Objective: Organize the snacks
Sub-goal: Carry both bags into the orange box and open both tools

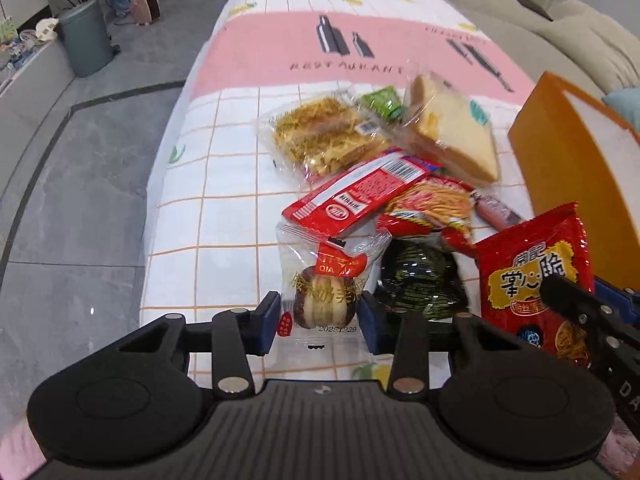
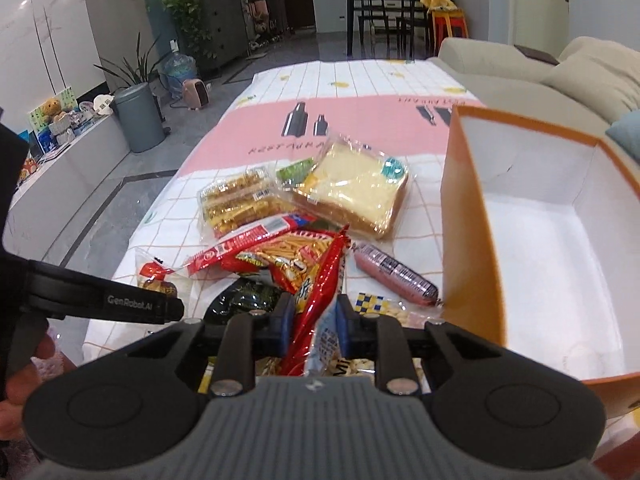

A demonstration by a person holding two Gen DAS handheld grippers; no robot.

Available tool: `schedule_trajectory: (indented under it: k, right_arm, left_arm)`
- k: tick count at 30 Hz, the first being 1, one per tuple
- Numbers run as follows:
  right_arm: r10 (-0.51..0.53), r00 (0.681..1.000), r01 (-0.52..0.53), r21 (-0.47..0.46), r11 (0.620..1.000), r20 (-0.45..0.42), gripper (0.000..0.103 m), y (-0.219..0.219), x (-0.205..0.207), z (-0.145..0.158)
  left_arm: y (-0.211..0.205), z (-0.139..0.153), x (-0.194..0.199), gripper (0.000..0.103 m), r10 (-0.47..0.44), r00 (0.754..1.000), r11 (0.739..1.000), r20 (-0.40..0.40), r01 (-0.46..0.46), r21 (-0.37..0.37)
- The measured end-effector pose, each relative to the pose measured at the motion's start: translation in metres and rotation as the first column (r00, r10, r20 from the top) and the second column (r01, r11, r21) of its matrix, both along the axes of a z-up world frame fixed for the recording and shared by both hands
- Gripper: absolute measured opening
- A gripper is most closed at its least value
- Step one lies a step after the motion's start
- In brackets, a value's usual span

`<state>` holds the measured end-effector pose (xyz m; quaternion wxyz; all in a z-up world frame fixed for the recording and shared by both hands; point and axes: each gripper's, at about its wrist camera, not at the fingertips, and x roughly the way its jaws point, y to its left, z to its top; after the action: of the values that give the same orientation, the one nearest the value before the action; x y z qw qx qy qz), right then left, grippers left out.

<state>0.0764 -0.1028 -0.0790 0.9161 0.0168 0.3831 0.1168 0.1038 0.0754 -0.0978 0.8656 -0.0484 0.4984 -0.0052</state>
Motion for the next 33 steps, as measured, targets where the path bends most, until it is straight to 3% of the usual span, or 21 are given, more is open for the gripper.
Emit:
schedule_trajectory:
  k: [11, 22, 28, 33]
  right_arm:
    - [-0.027, 0.990, 0.024, 0.029, 0.999, 0.136, 0.019, -0.024, -0.031, 0.053]
    - [-0.190, 0.958, 0.181, 0.061, 0.982, 0.216, 0.019, -0.105, -0.039, 0.103]
    - [-0.296, 0.943, 0.288, 0.073, 0.955, 0.152, 0.019, -0.158, -0.028, 0.095]
    - [-0.319, 0.946, 0.313, 0.099, 0.945, 0.052, 0.019, -0.188, -0.014, 0.077]
  left_arm:
    - [-0.027, 0.060, -0.030, 0.046, -0.050, 0.995, 0.996, 0.080, 0.056, -0.069]
    - [-0.117, 0.110, -0.005, 0.046, -0.244, 0.960, 0.958, 0.138, 0.260, -0.117]
    - [-0.181, 0.107, 0.019, 0.046, -0.367, 0.922, 0.920, 0.122, 0.379, -0.099]
    - [-0.217, 0.095, 0.030, 0.046, -0.416, 0.908, 0.905, 0.057, 0.419, -0.078]
